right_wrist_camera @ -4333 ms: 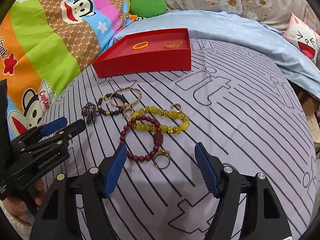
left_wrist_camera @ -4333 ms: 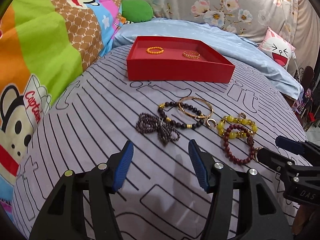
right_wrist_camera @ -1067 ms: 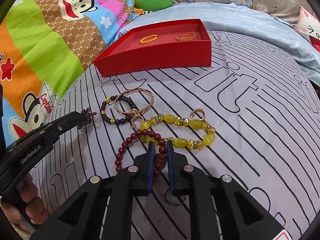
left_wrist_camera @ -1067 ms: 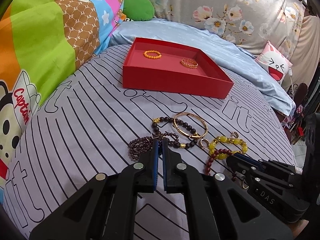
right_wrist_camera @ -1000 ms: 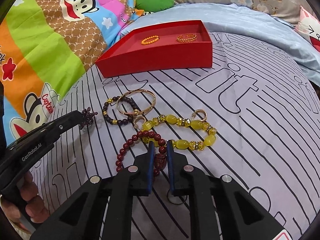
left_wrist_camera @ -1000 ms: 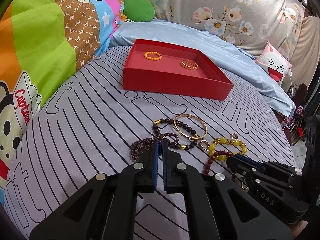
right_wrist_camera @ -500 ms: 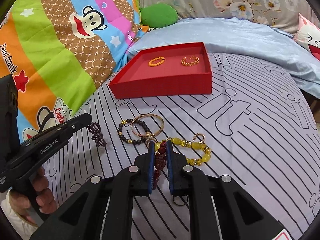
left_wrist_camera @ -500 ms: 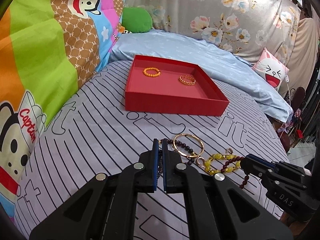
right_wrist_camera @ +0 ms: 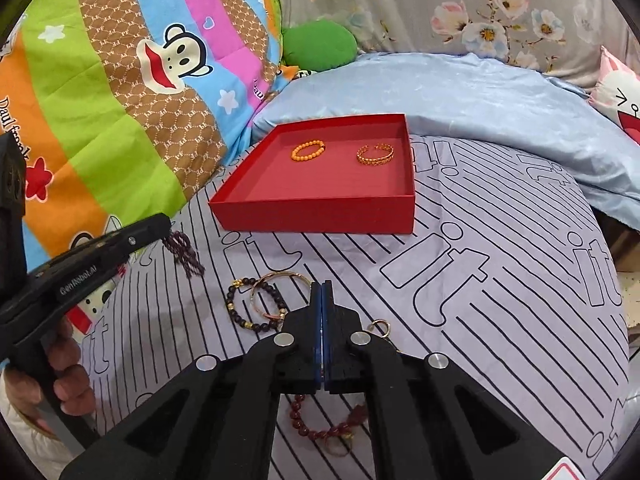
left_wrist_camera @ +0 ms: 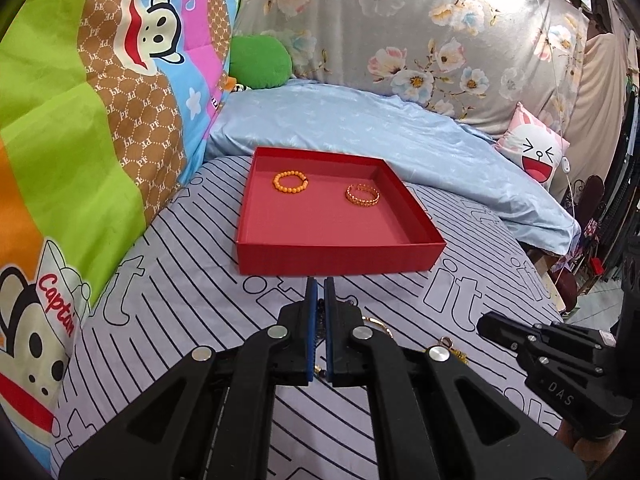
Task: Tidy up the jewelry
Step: 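Lift both bead bracelets into the red tray and open both grippers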
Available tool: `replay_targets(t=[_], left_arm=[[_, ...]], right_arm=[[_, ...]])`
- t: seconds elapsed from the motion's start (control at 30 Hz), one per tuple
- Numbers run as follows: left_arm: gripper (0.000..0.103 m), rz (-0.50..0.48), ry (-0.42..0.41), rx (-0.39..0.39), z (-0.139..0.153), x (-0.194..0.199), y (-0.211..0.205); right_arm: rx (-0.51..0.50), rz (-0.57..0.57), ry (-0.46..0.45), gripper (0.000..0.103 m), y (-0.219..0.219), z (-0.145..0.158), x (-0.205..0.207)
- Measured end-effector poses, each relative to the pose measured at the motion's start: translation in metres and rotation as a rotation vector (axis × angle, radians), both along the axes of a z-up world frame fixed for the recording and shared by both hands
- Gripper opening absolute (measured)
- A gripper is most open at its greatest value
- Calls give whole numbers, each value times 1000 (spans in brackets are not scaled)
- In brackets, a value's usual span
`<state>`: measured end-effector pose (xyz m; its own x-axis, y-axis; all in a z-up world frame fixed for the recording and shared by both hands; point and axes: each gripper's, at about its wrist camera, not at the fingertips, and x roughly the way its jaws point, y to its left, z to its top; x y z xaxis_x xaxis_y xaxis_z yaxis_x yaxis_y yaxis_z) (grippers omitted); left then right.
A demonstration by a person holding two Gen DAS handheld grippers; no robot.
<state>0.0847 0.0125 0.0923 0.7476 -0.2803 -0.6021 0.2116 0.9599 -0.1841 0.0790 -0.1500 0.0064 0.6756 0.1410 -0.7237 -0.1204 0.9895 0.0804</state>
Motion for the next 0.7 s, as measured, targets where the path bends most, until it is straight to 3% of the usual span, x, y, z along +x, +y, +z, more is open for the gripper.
replay_targets(t=[0.17,0.23,0.53,0.7], left_arm=[[3,-4,22,-7,-8,-1,-1],[3,-7,40,-10,-14,-2,-1],[3,-5,75,-12,-27,-9,-1],[3,-8,77,-10,-27,-11,-2]], right_arm=[[0,-35,64,20,-8,-26,-12],[4,-50,92,22,-11,-38,-18],[-18,-71,141,22,-17,-64,-21],[-30,-73,132,8,-18,-64,-19]])
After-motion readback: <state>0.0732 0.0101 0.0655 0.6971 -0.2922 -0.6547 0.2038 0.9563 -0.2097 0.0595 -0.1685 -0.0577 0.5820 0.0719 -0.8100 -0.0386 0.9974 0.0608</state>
